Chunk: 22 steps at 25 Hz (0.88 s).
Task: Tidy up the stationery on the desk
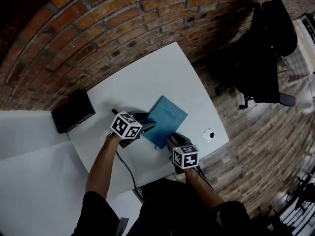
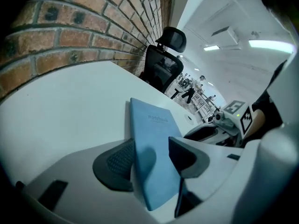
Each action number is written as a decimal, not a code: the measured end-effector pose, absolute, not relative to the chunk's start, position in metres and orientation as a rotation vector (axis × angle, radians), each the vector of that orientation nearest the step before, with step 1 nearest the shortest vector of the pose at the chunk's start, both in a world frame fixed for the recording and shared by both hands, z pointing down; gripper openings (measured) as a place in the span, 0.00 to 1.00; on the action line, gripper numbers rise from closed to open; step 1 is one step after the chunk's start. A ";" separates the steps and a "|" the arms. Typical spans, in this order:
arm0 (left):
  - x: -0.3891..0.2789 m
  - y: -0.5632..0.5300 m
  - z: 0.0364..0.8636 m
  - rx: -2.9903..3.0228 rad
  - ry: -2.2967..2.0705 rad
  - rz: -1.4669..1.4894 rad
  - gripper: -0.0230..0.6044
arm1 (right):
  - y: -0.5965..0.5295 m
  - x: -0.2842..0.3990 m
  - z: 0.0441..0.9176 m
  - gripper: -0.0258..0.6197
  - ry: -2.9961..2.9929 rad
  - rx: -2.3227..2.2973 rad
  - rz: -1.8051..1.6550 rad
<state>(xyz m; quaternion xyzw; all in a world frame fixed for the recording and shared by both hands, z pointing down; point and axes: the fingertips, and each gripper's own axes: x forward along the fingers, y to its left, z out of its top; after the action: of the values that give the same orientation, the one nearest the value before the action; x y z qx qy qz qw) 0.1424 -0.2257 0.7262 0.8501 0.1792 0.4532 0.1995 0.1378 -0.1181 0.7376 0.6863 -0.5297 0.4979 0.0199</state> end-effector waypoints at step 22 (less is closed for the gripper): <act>0.107 -0.227 0.727 2.469 0.256 1.409 0.13 | -0.109 0.145 0.741 0.28 -1.607 2.103 1.535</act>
<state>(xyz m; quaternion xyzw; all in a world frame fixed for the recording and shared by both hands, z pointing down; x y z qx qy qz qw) 0.1068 -0.2266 0.7272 0.8561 0.0889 0.4885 0.1432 0.1448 -0.1088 0.7409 0.6869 -0.5246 0.5013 0.0409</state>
